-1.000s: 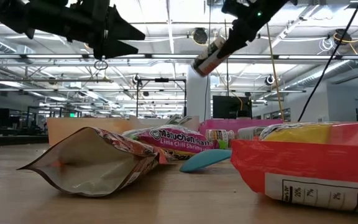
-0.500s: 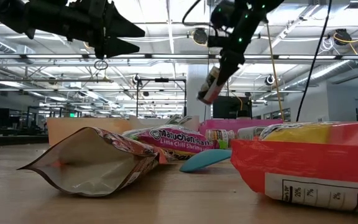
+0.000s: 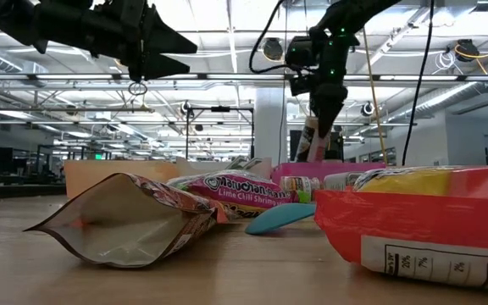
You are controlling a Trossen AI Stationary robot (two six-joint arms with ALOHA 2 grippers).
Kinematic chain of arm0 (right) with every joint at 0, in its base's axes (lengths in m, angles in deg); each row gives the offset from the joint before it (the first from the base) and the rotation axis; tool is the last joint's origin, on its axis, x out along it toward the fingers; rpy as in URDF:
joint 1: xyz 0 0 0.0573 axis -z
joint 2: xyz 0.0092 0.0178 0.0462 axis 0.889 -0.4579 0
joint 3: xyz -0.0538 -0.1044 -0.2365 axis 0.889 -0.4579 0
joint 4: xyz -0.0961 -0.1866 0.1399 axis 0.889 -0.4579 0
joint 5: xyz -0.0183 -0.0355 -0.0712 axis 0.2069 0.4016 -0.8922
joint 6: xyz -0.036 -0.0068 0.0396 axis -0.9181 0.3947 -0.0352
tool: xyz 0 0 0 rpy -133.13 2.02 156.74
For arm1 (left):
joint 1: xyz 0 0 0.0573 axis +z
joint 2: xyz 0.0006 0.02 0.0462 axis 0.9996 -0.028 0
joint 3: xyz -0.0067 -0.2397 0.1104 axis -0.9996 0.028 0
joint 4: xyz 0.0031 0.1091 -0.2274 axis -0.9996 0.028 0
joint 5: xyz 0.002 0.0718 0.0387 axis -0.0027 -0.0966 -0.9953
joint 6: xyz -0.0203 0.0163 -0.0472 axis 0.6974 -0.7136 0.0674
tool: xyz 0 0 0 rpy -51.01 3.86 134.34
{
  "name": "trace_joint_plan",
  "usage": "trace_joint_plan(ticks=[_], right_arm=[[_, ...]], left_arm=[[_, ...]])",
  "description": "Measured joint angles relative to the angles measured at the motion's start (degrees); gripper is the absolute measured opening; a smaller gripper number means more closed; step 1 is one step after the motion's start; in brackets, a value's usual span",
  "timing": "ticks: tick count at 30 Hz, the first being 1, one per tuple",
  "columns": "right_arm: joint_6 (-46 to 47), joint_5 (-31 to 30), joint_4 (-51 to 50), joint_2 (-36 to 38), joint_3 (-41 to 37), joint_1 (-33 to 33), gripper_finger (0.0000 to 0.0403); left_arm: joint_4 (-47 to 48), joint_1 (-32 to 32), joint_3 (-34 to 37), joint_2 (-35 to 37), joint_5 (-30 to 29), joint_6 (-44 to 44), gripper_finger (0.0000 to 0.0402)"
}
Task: Pick & Place Food Item
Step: Put the gold seasoning bottle into the red bin
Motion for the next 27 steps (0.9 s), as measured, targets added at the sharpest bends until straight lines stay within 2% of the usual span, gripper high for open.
trace_joint_plan(ticks=[7,12,17,21,27], right_arm=[[2.6,-1.4,-7.0,0.0,0.0,0.1,0.0269],[4.1,-1.1,-7.4,0.0,0.0,1.9,0.0269],[7.2,3.1,-8.3,0.0,0.0,5.6,0.0269],[10.0,3.7,-9.9,0.0,0.0,7.9,0.0269],[14.0,9.1,-9.3,0.0,-0.1,11.5,0.0269]], left_arm=[[2.1,0.0,0.0,0.0,0.0,0.7,0.0365],[2.4,0.0,0.0,0.0,0.0,1.3,0.0365],[2.7,0.0,0.0,0.0,0.0,1.3,0.0365],[3.6,0.0,0.0,0.0,0.0,1.4,0.0365],[3.6,0.0,0.0,0.0,0.0,1.6,0.0365]])
